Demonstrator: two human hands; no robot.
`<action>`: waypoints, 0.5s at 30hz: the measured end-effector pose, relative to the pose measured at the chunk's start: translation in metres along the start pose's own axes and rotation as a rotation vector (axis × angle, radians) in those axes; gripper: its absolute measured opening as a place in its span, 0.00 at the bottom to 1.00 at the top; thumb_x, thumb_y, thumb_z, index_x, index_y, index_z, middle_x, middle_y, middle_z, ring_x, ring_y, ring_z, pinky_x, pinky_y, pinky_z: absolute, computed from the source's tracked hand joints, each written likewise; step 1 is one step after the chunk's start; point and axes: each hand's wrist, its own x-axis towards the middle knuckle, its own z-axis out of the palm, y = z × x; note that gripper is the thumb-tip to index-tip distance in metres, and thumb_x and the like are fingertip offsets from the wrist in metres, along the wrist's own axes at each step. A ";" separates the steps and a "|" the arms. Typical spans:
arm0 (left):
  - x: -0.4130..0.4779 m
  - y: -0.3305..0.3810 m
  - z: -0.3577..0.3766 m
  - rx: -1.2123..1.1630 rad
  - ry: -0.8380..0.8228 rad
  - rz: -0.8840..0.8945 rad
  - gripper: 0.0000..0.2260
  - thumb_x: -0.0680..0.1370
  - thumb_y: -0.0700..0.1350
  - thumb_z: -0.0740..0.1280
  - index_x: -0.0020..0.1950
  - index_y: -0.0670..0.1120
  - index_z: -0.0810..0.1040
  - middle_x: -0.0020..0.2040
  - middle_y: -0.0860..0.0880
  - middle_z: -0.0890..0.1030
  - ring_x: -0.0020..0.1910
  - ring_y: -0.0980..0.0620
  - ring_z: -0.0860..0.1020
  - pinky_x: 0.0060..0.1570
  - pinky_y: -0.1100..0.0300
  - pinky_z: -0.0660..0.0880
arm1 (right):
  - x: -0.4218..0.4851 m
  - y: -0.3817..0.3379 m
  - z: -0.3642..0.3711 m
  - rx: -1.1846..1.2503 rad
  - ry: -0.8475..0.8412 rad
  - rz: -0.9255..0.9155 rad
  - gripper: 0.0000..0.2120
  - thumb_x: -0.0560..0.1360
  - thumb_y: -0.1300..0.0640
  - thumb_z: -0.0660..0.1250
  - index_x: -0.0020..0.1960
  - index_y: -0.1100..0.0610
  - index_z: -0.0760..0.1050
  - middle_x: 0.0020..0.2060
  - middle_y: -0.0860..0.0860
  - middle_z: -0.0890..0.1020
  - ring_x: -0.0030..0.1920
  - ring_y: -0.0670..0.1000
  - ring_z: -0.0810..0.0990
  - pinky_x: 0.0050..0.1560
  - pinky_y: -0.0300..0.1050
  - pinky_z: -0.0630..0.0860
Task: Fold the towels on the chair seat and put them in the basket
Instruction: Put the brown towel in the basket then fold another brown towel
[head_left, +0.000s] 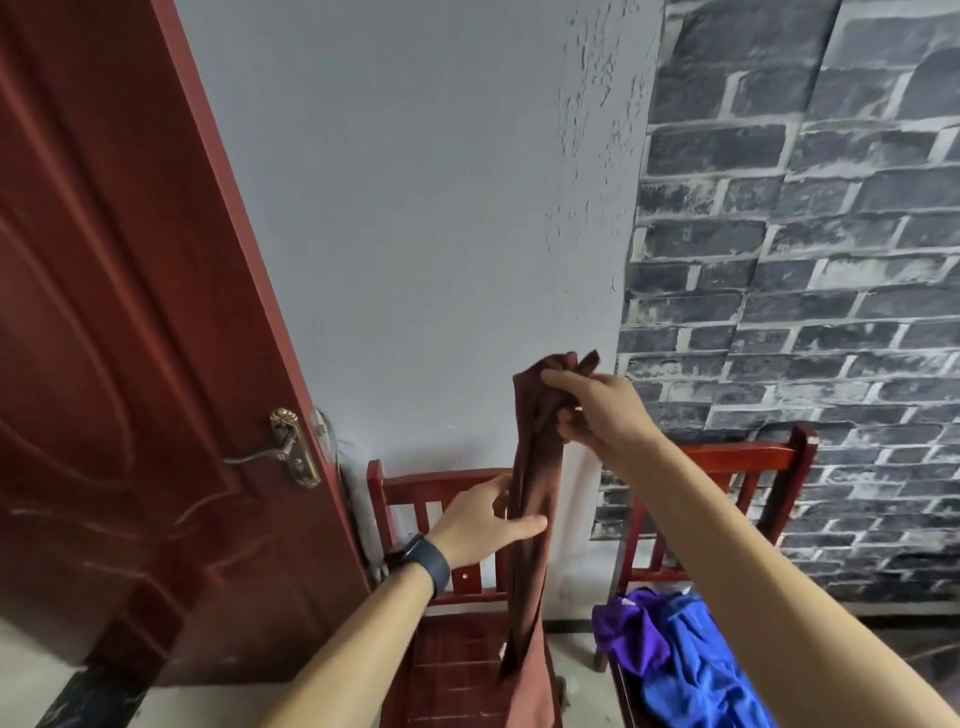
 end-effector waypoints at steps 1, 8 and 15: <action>0.003 0.003 0.004 -0.035 0.043 -0.011 0.16 0.73 0.62 0.69 0.56 0.56 0.80 0.52 0.60 0.83 0.52 0.60 0.79 0.57 0.58 0.76 | 0.002 -0.005 -0.003 0.041 0.007 -0.009 0.07 0.75 0.58 0.73 0.45 0.60 0.77 0.33 0.54 0.75 0.27 0.47 0.73 0.28 0.38 0.74; 0.027 0.024 0.006 -0.586 0.255 -0.158 0.17 0.74 0.58 0.72 0.53 0.46 0.83 0.45 0.51 0.86 0.45 0.51 0.84 0.39 0.60 0.80 | -0.019 0.060 -0.049 -0.392 0.062 -0.083 0.40 0.67 0.36 0.76 0.72 0.47 0.64 0.58 0.46 0.78 0.52 0.48 0.83 0.54 0.51 0.81; 0.037 0.032 0.014 -0.839 0.025 -0.180 0.17 0.74 0.51 0.74 0.58 0.44 0.82 0.55 0.44 0.84 0.54 0.47 0.83 0.49 0.54 0.80 | -0.043 0.140 -0.055 -0.527 0.071 -0.123 0.04 0.76 0.47 0.71 0.48 0.45 0.82 0.40 0.43 0.86 0.43 0.44 0.85 0.49 0.53 0.82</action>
